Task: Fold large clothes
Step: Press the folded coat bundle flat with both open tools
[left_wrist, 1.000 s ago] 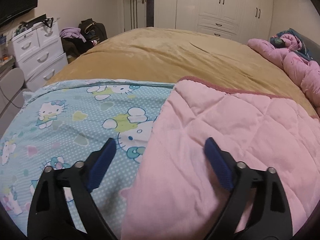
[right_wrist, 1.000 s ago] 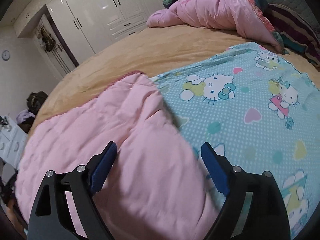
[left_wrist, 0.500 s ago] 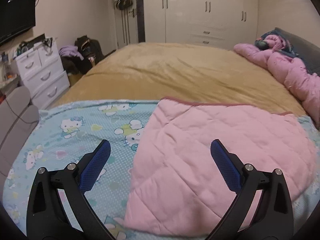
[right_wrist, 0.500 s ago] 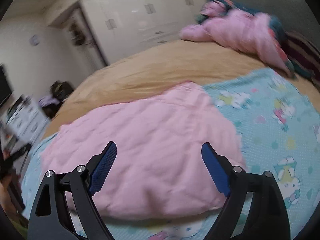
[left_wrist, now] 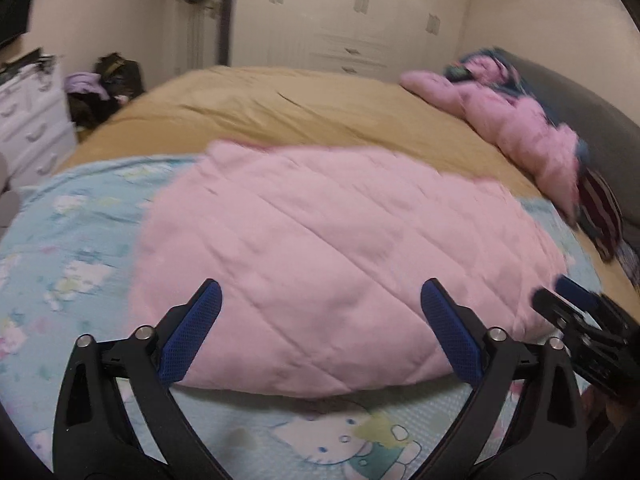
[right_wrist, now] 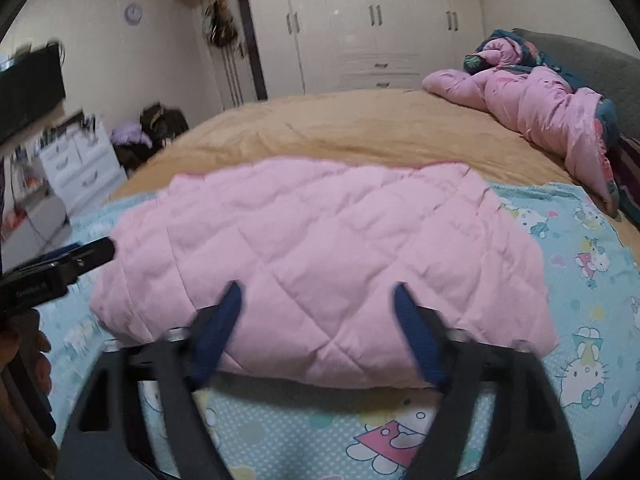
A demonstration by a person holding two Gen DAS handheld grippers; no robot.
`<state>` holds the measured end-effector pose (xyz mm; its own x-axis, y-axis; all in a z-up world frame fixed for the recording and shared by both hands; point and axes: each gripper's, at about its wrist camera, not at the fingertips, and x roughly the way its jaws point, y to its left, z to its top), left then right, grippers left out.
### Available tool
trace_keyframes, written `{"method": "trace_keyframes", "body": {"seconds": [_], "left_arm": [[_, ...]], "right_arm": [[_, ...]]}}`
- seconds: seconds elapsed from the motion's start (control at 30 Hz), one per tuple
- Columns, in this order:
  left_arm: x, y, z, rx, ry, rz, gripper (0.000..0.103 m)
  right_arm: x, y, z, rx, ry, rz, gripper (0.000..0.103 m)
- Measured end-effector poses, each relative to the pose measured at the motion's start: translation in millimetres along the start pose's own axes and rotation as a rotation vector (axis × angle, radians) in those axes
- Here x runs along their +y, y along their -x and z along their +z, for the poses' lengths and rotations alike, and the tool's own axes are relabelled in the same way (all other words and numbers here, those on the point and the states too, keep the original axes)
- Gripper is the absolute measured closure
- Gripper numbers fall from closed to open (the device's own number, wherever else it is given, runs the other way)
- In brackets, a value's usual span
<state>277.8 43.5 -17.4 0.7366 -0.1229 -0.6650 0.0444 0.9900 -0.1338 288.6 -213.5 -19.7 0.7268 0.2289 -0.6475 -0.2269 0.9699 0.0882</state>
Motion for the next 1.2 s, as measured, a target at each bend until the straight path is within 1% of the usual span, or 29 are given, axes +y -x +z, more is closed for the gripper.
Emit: {"method": "trace_keyframes", "body": {"seconds": [0.03, 0.07, 0.1, 0.17, 0.23, 0.3, 0.33, 0.43, 0.53, 0.57, 0.6, 0.63, 0.67, 0.73, 0.8, 0.87, 0.93, 1.03, 1.1, 1.2], "left_arm": [[-4, -14, -5, 0.037, -0.003, -0.015, 0.042], [-5, -25, -9, 0.072, 0.000, -0.033, 0.063], [-4, -33, -12, 0.093, 0.003, -0.046, 0.066], [-5, -49, -17, 0.125, -0.013, -0.038, 0.066], [1, -63, -22, 0.165, 0.004, -0.061, 0.065], [8, -74, -27, 0.184, 0.024, -0.086, 0.065], [8, -79, -31, 0.187, 0.024, -0.089, 0.065], [1, -79, -32, 0.188, -0.003, -0.062, 0.065], [-1, -67, -26, 0.182, 0.007, -0.071, 0.066], [-1, -63, -23, 0.179, 0.017, -0.078, 0.062], [-1, -53, -19, 0.164, 0.025, -0.092, 0.046], [0, -47, -16, 0.151, 0.025, -0.098, 0.039], [0, -41, -13, 0.138, 0.021, -0.092, 0.030], [-2, -24, -6, 0.093, -0.002, -0.061, 0.024], [0, -11, 0, 0.051, -0.006, -0.030, 0.009], [3, -2, 5, 0.024, -0.005, -0.014, 0.009], [9, 5, 9, 0.000, -0.001, 0.017, 0.009], [20, 12, 13, -0.012, 0.012, 0.060, 0.009], [24, 18, 17, -0.021, 0.024, 0.076, 0.009], [33, 27, 20, -0.051, 0.046, 0.076, 0.009]], "right_arm": [[2, -4, -3, 0.008, 0.007, 0.004, 0.049], [2, -10, -4, 0.008, 0.008, 0.020, 0.052], [2, -13, -6, 0.010, 0.004, 0.030, 0.052], [2, -30, -8, 0.053, -0.009, 0.033, 0.052], [1, -47, -12, 0.101, -0.014, 0.031, 0.051], [1, -66, -17, 0.158, -0.021, 0.018, 0.051], [1, -71, -18, 0.167, -0.022, 0.010, 0.051], [-1, -77, -19, 0.160, -0.033, 0.012, 0.051], [-2, -67, -15, 0.143, -0.042, 0.032, 0.050], [-3, -59, -11, 0.129, -0.046, 0.041, 0.049], [-4, -52, -9, 0.116, -0.054, 0.045, 0.040], [-5, -41, -6, 0.086, -0.065, 0.055, 0.028], [-6, -32, -4, 0.054, -0.070, 0.059, 0.022], [-11, -12, -1, -0.005, -0.067, 0.065, 0.009], [-12, 5, 4, -0.051, -0.060, 0.064, 0.004], [-17, 16, 7, -0.085, -0.064, 0.068, 0.004], [-22, 23, 10, -0.090, -0.075, 0.073, 0.004], [-31, 31, 13, -0.109, -0.093, 0.063, 0.004], [-35, 37, 14, -0.121, -0.093, 0.049, 0.004], [-41, 40, 15, -0.126, -0.103, 0.034, 0.004]]}}
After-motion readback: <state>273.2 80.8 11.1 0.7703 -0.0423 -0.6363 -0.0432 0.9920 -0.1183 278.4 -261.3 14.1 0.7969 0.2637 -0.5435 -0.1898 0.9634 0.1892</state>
